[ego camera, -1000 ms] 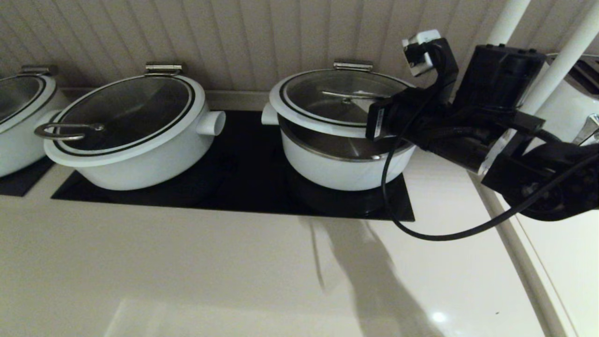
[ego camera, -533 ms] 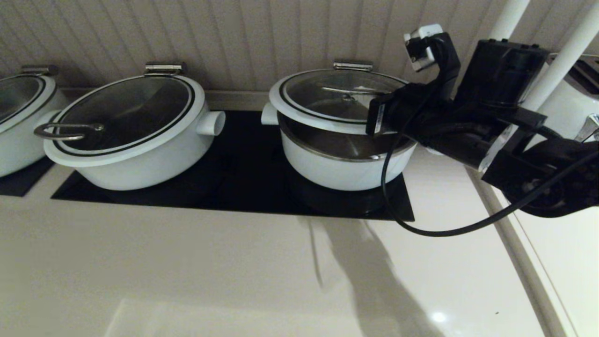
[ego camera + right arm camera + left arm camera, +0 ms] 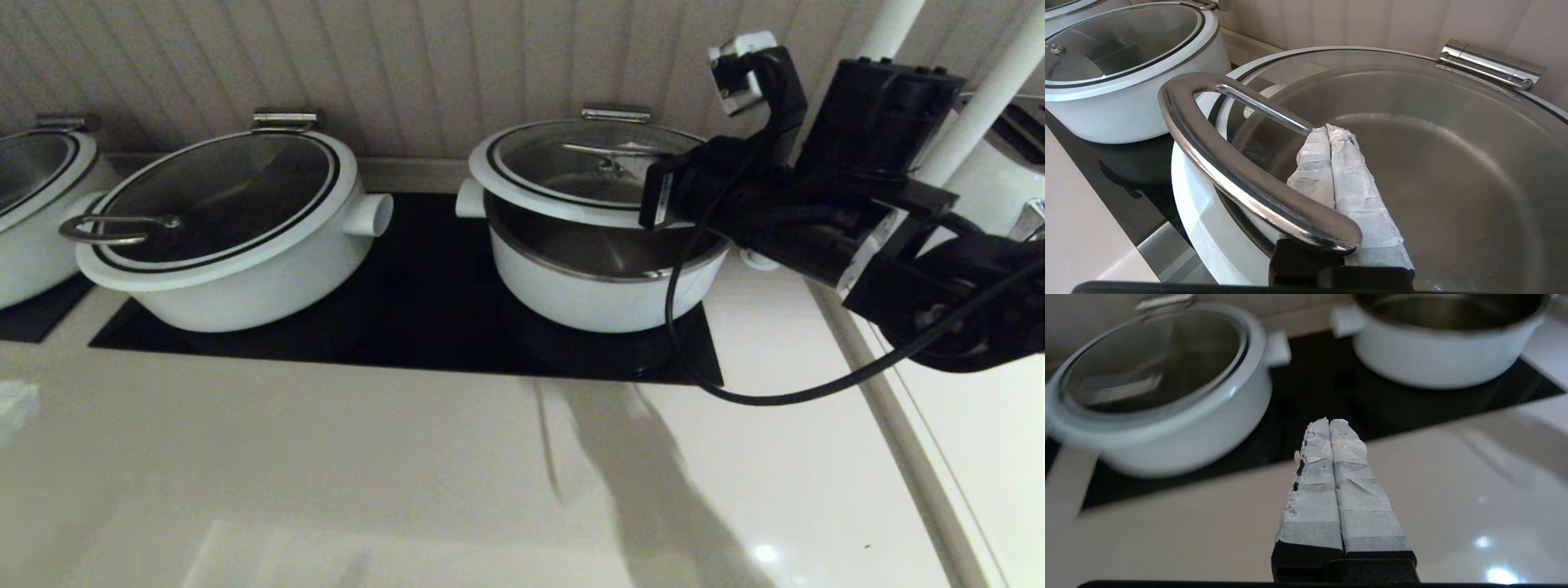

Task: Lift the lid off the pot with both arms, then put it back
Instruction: Hold the pot lid with the left arm

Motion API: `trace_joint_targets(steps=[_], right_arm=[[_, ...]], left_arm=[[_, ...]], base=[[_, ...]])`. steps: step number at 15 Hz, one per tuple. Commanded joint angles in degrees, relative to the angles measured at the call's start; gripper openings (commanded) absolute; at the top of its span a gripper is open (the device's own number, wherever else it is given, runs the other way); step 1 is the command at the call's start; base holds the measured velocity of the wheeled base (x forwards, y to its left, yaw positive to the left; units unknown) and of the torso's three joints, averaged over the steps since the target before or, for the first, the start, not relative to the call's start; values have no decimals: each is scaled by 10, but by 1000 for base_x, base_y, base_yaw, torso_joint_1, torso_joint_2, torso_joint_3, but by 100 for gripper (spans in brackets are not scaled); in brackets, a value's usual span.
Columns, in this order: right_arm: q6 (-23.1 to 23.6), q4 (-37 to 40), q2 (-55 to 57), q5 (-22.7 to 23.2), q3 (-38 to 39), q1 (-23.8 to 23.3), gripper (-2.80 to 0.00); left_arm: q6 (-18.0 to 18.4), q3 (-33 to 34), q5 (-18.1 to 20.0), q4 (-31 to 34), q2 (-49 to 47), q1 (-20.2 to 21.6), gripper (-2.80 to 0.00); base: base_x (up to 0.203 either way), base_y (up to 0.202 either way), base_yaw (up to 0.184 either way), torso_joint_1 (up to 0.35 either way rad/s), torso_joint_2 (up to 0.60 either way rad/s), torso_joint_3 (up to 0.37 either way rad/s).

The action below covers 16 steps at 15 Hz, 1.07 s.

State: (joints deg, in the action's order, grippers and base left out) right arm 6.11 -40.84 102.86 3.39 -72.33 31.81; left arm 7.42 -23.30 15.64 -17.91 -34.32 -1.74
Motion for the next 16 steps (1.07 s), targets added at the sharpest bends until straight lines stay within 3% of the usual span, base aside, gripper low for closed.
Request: trace_joint_targets(steps=[1,8,13,16], right_arm=[[0,-2,3,0,-4,0,-280],[0,1,29,0,-39,-10,-280],[0,-1,38,2,-42,-21,-280],[0,1,46,1,-62,-25,-280]], left_arm=[[1,-30,5,-43,-130,-35,-280],[1,-71,-9,-182,-330,-168,-280],[-15,-126,-89,-268,-472,-270,-280],[-20,-172,-106,-301,-551,-302,-280]], base=[[0,0,0,0,0,0],[0,0,0,0,0,0],[0,0,0,0,0,0],[0,0,0,0,0,0]])
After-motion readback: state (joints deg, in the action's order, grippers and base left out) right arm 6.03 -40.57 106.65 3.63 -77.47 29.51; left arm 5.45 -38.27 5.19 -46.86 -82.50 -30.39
